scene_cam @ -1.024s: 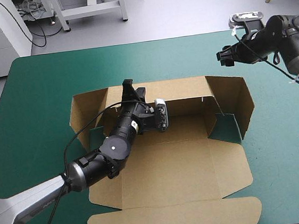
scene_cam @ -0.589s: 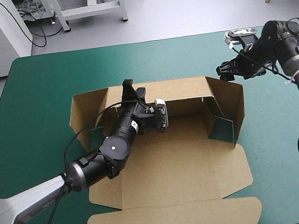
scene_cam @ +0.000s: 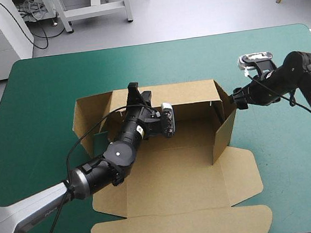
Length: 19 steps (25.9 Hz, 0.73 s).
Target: Fold the box
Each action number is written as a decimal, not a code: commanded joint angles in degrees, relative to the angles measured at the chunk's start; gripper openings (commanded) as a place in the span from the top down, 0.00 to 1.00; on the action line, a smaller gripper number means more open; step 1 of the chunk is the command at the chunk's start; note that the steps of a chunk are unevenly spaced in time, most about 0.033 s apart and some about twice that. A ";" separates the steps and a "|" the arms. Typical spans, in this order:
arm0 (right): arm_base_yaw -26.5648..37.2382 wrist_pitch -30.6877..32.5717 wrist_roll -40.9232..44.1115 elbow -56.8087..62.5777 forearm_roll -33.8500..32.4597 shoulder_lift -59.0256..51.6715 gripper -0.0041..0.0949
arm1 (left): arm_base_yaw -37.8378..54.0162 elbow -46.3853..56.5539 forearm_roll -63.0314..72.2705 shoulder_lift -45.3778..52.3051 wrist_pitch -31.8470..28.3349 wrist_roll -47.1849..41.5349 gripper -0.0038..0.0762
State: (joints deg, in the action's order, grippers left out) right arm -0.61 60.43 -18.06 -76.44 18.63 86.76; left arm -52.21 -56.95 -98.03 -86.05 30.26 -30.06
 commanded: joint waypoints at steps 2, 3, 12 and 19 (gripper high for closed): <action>0.43 -2.70 -7.78 3.94 5.07 -4.68 0.25 | -0.09 -2.05 -5.70 2.25 1.17 -0.33 0.96; 0.43 -2.83 -9.86 5.07 6.33 -5.05 0.25 | -0.09 -2.05 -5.70 2.25 1.17 -0.33 0.96; 0.33 -4.63 -25.21 13.47 16.79 -7.53 0.23 | -0.09 -2.05 -5.70 2.25 1.17 -0.33 0.96; 0.23 -8.47 -28.94 16.63 22.22 -8.27 0.23 | -0.09 -2.05 -5.70 2.25 1.17 -0.33 0.96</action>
State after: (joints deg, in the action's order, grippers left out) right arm -0.61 54.64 -45.06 -59.56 36.55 80.70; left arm -52.21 -56.97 -98.03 -86.05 30.26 -30.06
